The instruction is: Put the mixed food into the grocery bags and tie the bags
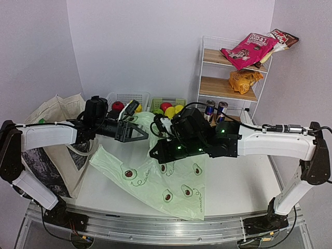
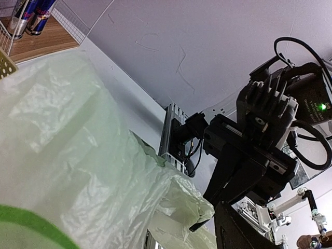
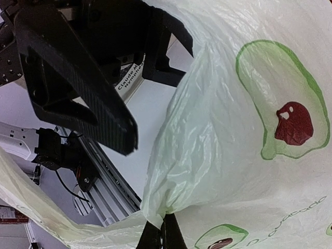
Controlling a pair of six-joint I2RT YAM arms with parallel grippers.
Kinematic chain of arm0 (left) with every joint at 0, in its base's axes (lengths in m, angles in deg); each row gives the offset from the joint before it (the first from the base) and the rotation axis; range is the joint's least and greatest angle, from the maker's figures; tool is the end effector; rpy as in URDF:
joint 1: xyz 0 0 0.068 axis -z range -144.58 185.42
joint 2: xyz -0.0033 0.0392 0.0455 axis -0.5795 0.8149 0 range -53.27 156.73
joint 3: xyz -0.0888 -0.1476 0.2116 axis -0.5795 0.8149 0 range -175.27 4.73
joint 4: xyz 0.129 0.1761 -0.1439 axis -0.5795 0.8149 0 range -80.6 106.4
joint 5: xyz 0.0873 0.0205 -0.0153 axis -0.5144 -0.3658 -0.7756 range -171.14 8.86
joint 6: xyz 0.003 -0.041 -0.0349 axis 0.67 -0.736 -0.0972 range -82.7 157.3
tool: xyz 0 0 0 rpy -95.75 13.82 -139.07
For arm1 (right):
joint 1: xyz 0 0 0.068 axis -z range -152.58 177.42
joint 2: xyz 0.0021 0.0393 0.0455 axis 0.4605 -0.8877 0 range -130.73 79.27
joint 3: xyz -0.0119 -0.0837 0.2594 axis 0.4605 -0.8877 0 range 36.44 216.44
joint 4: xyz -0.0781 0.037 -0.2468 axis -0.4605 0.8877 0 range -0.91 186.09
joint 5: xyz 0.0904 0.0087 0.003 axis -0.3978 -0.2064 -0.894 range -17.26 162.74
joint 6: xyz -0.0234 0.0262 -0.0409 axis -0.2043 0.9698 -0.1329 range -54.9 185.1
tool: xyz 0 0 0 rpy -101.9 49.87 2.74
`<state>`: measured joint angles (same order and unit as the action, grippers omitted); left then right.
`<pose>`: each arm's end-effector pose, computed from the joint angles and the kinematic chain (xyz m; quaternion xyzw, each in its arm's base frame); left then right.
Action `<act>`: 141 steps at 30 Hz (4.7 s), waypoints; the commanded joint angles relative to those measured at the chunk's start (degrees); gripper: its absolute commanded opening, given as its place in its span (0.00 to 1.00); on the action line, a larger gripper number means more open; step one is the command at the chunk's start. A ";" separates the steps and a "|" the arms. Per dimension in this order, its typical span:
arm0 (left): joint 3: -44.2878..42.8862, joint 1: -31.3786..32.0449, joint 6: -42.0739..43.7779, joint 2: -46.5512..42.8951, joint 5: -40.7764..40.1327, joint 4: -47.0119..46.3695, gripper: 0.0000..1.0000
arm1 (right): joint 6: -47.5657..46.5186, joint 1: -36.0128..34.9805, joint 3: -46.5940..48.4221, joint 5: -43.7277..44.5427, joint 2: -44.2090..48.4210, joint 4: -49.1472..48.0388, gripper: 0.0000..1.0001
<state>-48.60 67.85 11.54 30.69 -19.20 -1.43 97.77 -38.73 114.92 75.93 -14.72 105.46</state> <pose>0.2524 -0.1977 0.2721 0.3362 0.6832 -0.6076 0.2260 0.1569 0.3500 0.3112 -0.2387 0.8406 0.3529 0.3344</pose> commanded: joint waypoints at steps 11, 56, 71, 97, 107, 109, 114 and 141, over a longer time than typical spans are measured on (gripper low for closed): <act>1.17 1.99 -5.95 0.13 -3.86 -5.11 0.34 | -1.59 0.02 1.68 -1.50 2.59 -1.25 0.00; 0.28 4.92 -13.39 2.06 -4.55 -16.62 0.44 | -2.05 0.03 2.01 -2.26 2.17 -1.25 0.00; -3.61 4.93 2.37 0.73 -12.15 0.38 0.00 | -1.53 0.03 0.23 11.22 6.40 6.16 0.22; -3.31 11.14 18.43 -6.14 -21.62 4.77 0.00 | 3.30 0.08 15.23 14.89 -5.98 12.99 0.41; -6.11 10.89 26.53 -7.17 -29.72 13.35 0.00 | 6.11 2.43 4.25 24.11 4.63 13.61 0.00; -7.23 10.34 32.03 -7.64 -32.00 17.34 0.00 | 5.11 3.64 1.84 25.98 7.34 14.96 0.00; -9.13 9.10 45.78 -10.14 -37.72 25.29 0.00 | 1.32 7.65 -1.42 29.83 14.88 20.65 0.00; 0.01 8.97 59.51 -27.75 -39.09 33.56 0.00 | -19.50 16.56 11.51 12.26 11.06 30.46 0.00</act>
<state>-52.07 76.96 69.34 5.38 -60.92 31.94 76.08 -22.10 123.90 95.42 -0.05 135.25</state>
